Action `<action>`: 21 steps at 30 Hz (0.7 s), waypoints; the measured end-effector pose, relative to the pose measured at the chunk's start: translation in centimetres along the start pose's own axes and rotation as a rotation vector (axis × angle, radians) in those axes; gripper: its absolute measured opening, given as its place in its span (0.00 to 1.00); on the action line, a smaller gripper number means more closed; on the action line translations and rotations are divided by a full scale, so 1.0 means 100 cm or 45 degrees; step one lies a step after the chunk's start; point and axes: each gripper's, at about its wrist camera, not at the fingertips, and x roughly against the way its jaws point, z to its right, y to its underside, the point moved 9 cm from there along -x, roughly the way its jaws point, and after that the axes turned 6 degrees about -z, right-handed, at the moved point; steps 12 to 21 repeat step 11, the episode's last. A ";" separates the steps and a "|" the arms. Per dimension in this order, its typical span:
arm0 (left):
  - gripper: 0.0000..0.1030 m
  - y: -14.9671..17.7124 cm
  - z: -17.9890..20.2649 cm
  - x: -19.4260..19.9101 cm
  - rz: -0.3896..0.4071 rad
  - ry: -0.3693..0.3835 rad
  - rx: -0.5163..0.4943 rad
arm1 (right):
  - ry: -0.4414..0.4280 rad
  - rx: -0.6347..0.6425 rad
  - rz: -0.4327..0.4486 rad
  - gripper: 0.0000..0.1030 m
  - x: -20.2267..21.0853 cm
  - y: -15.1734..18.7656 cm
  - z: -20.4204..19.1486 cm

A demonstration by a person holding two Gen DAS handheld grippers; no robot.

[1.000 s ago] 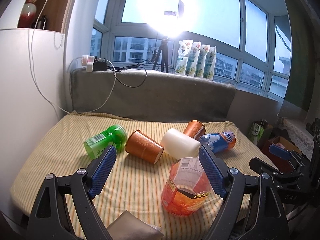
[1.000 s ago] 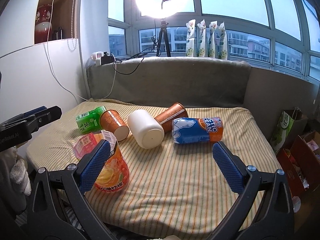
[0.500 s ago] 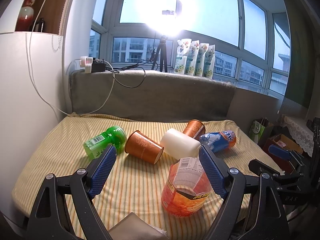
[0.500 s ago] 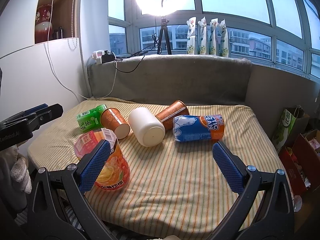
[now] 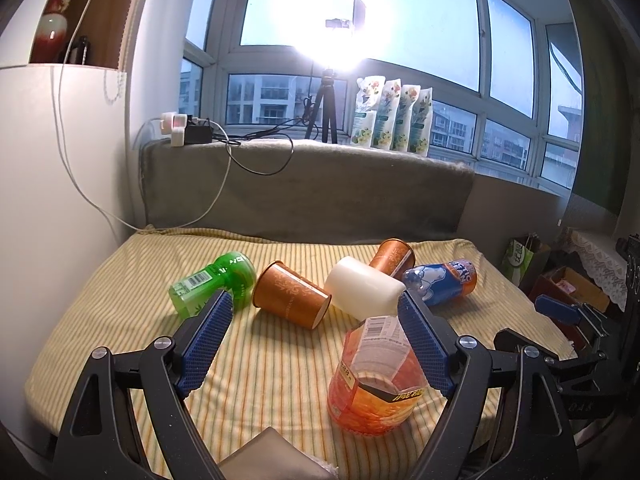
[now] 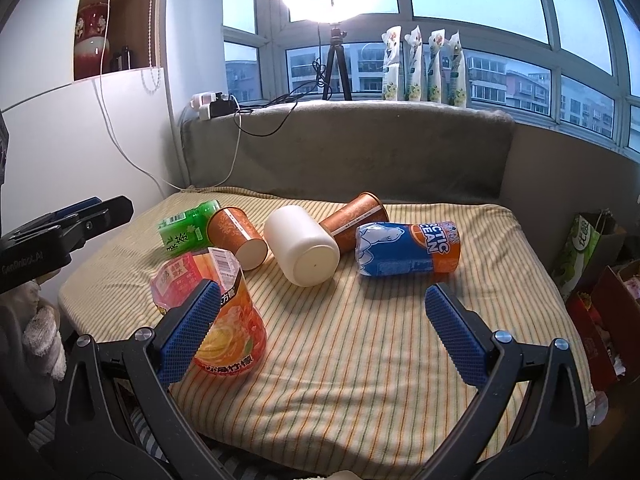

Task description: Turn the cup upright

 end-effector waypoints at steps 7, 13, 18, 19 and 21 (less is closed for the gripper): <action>0.82 -0.001 -0.003 -0.003 0.003 -0.013 -0.001 | -0.022 0.016 -0.032 1.00 -0.006 0.004 -0.004; 0.82 -0.001 -0.002 -0.003 0.016 -0.024 -0.016 | -0.036 0.021 -0.048 1.00 -0.010 0.007 -0.007; 0.82 -0.001 -0.002 -0.003 0.016 -0.024 -0.016 | -0.036 0.021 -0.048 1.00 -0.010 0.007 -0.007; 0.82 -0.001 -0.002 -0.003 0.016 -0.024 -0.016 | -0.036 0.021 -0.048 1.00 -0.010 0.007 -0.007; 0.82 -0.001 -0.002 -0.003 0.016 -0.024 -0.016 | -0.036 0.021 -0.048 1.00 -0.010 0.007 -0.007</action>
